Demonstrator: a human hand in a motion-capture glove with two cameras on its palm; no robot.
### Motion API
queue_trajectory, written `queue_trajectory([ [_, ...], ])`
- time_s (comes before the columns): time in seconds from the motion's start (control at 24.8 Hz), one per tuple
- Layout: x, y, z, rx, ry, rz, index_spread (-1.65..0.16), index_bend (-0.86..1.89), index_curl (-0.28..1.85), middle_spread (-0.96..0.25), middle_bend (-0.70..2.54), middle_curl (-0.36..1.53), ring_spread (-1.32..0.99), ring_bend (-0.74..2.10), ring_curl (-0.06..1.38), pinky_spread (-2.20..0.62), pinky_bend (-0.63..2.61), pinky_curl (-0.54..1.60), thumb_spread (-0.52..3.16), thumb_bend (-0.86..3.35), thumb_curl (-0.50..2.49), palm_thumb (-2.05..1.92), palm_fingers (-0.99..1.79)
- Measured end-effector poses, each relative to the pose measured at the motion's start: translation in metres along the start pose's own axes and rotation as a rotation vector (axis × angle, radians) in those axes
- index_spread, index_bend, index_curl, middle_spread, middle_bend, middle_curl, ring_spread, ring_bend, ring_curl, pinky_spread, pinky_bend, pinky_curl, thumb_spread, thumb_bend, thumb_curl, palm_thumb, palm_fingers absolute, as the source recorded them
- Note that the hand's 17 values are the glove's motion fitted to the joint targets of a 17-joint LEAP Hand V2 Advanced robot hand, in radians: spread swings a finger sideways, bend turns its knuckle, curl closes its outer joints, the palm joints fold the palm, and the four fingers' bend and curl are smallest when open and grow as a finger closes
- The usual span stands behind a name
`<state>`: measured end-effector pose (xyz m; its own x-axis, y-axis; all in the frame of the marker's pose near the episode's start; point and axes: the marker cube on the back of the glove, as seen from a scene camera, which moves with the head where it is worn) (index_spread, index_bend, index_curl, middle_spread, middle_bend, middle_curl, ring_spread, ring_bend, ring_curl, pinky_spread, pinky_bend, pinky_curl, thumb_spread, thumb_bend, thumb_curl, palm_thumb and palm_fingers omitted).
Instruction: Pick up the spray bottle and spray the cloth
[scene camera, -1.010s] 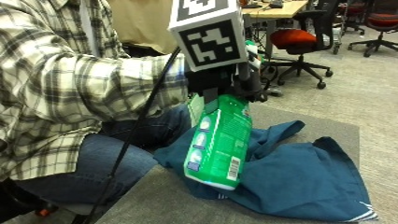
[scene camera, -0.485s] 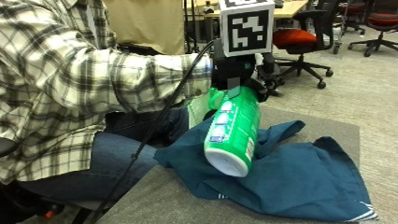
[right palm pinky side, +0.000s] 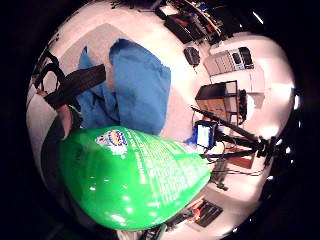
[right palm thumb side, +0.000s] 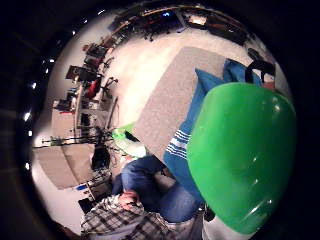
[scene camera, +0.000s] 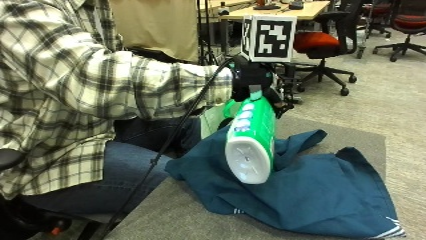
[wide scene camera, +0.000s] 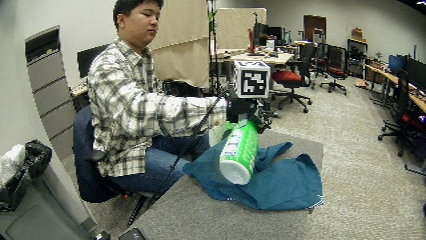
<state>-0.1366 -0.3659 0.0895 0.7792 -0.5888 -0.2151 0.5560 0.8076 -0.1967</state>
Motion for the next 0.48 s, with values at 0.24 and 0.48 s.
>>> queue_trajectory([
  [0.24, -0.016, -0.001, 0.019, -0.067, 0.160, -0.042, -0.27, 0.33, 0.55, -0.14, 0.52, 0.50, -0.23, 0.49, 0.47, -0.15, 0.35, 0.36, 0.14, -0.03, 0.80, 1.01, 1.31],
  [0.48, -0.033, 0.001, 0.035, -0.111, 0.246, -0.078, -0.27, 0.33, 0.55, -0.14, 0.53, 0.50, -0.23, 0.49, 0.47, -0.15, 0.35, 0.36, 0.14, -0.03, 0.80, 1.00, 1.32],
])
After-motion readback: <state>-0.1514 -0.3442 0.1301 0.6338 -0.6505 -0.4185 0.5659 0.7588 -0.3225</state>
